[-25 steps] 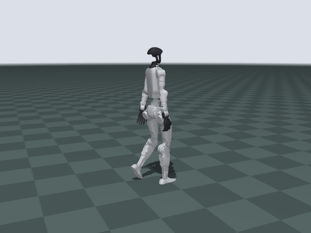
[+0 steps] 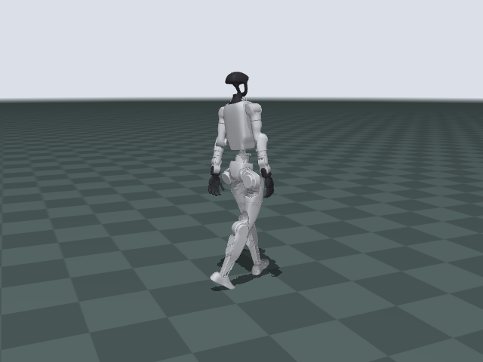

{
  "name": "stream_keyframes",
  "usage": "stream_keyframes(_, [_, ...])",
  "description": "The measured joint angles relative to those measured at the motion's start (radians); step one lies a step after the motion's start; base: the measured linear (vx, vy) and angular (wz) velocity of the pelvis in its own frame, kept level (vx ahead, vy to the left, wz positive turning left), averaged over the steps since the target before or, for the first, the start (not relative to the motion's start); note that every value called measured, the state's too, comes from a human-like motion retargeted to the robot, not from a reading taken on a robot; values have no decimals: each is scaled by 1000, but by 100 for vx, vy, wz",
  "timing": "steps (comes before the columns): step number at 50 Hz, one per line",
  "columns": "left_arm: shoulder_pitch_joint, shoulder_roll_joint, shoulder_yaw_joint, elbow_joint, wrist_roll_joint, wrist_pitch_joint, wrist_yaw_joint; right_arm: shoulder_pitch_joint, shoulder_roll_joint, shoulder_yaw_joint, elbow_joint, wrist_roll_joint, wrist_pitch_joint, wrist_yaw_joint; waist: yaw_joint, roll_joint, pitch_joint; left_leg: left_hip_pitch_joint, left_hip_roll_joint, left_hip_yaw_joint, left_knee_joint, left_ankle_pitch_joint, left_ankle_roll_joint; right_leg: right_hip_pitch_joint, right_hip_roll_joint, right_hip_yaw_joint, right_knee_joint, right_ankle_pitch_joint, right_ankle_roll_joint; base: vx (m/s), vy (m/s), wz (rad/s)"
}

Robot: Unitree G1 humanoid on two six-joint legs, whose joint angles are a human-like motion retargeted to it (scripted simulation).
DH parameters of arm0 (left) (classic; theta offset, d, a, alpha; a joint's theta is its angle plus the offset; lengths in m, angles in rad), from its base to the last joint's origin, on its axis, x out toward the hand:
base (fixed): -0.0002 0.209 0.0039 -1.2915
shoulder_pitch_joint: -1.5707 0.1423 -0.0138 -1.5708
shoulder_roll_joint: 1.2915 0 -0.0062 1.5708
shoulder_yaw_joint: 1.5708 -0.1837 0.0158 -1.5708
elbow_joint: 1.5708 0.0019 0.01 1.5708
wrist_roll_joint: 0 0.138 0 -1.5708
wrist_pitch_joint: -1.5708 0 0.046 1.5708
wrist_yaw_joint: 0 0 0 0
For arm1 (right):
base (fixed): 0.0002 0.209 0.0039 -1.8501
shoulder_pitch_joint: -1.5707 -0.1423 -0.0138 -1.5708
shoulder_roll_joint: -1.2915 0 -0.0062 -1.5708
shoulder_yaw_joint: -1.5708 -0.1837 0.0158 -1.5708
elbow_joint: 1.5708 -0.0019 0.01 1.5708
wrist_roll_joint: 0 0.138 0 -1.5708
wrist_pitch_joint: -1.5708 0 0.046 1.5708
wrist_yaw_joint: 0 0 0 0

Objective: Walk run

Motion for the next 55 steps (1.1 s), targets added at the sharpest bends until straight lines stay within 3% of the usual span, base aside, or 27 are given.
stream_keyframes(3, [-63,18,-16,-10,-78,-12,3,42,9,6,45,5,-15,-30,-22,53,-1,32,15,-92,11,-42,0,-55,36,-13,170,183,150,62,3,92])
stream_keyframes(5, [-109,24,-45,-33,-115,-25,3,73,6,1,59,0,-15,-41,-37,97,-4,59,36,-125,16,-58,0,-123,106,47,311,242,189,67,8,118])
stream_keyframes(8, [-203,23,-70,-94,-102,-33,-42,110,8,-42,52,-19,33,-46,13,136,-9,85,52,-138,16,-80,0,-199,138,169,446,127,138,47,19,51])
stream_keyframes(10, [-253,10,-103,-157,-74,-50,-69,142,15,-78,48,3,38,-42,-29,180,2,115,44,-232,7,-71,0,-276,86,120,524,37,97,40,22,193])
stream_keyframes(13, [-309,2,-191,-255,-71,-111,-66,185,17,-90,52,62,18,-30,-57,205,10,167,21,-289,-9,-59,0,-313,12,144,463,-53,-9,49,17,220])
stream_keyframes(15, [-344,1,-245,-311,-68,-151,-61,210,19,-104,47,73,23,-19,-90,218,13,186,0,-351,-4,-54,0,-327,-35,159,360,-82,-30,39,12,240])
stream_keyframes(19, [-415,4,-317,-385,-31,-209,-81,232,18,-119,44,73,36,-10,-136,210,25,221,-65,-486,21,-54,0,-345,-38,325,123,-103,-30,41,7,234])
stream_keyframes(22, [-439,5,-344,-417,-11,-230,-76,228,12,-101,48,75,48,-8,-129,174,41,265,-122,-540,27,-50,-4,-351,-34,503,-39,-116,10,37,4,161])
stream_keyframes(25, [-436,0,-347,-423,-14,-240,-52,201,5,-92,34,52,59,-3,-120,146,70,306,-162,-586,39,-45,-13,-363,-34,592,-173,-118,95,43,-3,142])
stream_keyframes(27, [-418,2,-336,-399,-18,-235,-43,186,1,-83,15,41,55,-2,-145,143,110,361,-145,-647,90,-79,-39,-316,18,608,-224,-140,193,66,-42,191])
stream_keyframes(30, [-392,10,-307,-324,-12,-205,-39,154,-14,-68,-14,42,49,-2,-156,132,137,409,-137,-720,140,-108,-67,-268,79,609,-238,-67,193,54,-24,169])
stream_keyframes(31, [-376,9,-299,-284,-1,-187,-35,155,-17,-67,-20,45,47,-5,-165,127,128,404,-183,-735,128,-68,-44,-282,28,635,-225,-23,193,18,51,173])
stream_keyframes(32, [-361,10,-290,-243,11,-166,-29,155,-20,-68,-24,48,46,-7,-172,126,117,397,-216,-754,122,-32,-30,-293,-9,649,-214,10,169,20,54,182])
stream_keyframes(33, [-346,15,-280,-201,27,-142,-21,152,-25,-72,-26,54,45,-8,-177,133,99,386,-224,-780,124,-5,-33,-302,-17,643,-204,20,98,38,21,189])
stream_keyframes(34, [-329,21,-270,-161,45,-112,-14,150,-31,-79,-24,63,46,-4,-177,136,88,381,-232,-804,140,20,-43,-306,-35,571,-195,10,68,50,-4,193])
stream_keyframes(35, [-310,28,-261,-122,64,-79,-7,148,-36,-88,-20,73,48,0,-176,136,79,380,-240,-827,164,43,-57,-309,-59,468,-186,-10,57,51,-9,175])
stream_keyframes(37, [-268,33,-234,-69,91,-1,6,135,-53,-105,-2,107,61,23,-143,149,63,358,-236,-847,218,131,-119,-278,-35,546,-194,-30,9,49,-5,145])
stream_keyframes(38, [-245,33,-219,-49,93,29,18,128,-65,-111,6,127,68,38,-124,155,58,339,-236,-855,256,189,-168,-265,-33,551,-200,-39,-3,44,2,149])
stream_keyframes(40, [-197,36,-194,-17,74,46,36,113,-91,-112,16,167,76,67,-121,171,50,286,-233,-841,357,291,-319,-250,-44,472,-201,-59,-26,43,5,193])
stream_keyframes(42, [-150,41,-181,-16,38,27,27,95,-112,-104,18,201,71,79,-129,174,42,215,-189,-706,463,308,-490,-235,-72,378,-200,-86,-37,43,29,225])
stream_keyframes(44, [-125,45,-171,-32,13,21,2,61,-136,-95,18,235,75,83,-130,172,47,159,-183,-537,555,336,-524,-211,-125,357,-196,-123,-18,32,56,246])
stream_keyframes(46, [-103,45,-157,-59,1,25,-7,35,-139,-89,13,258,83,82,-138,151,45,102,-154,-466,636,322,-524,-196,-144,279,-192,-139,-40,13,-8,259])
stream_keyframes(48, [-80,39,-132,-83,-6,23,15,20,-125,-90,-2,257,81,76,-119,135,40,57,-30,-361,683,257,-523,-176,-112,206,-195,-148,-90,22,-44,185])
stream_keyframes(51, [-63,15,-106,-102,-42,-5,58,-2,-113,-94,-42,247,62,81,-54,119,39,-7,74,-212,657,175,-417,-150,-104,160,-189,-173,-110,20,-4,127])
stream_keyframes(55, [-45,-29,-107,-112,-112,-28,73,-33,-96,-77,-93,274,43,110,14,95,44,-76,55,-230,471,145,-317,-115,-99,122,-177,-211,-119,29,6,132])
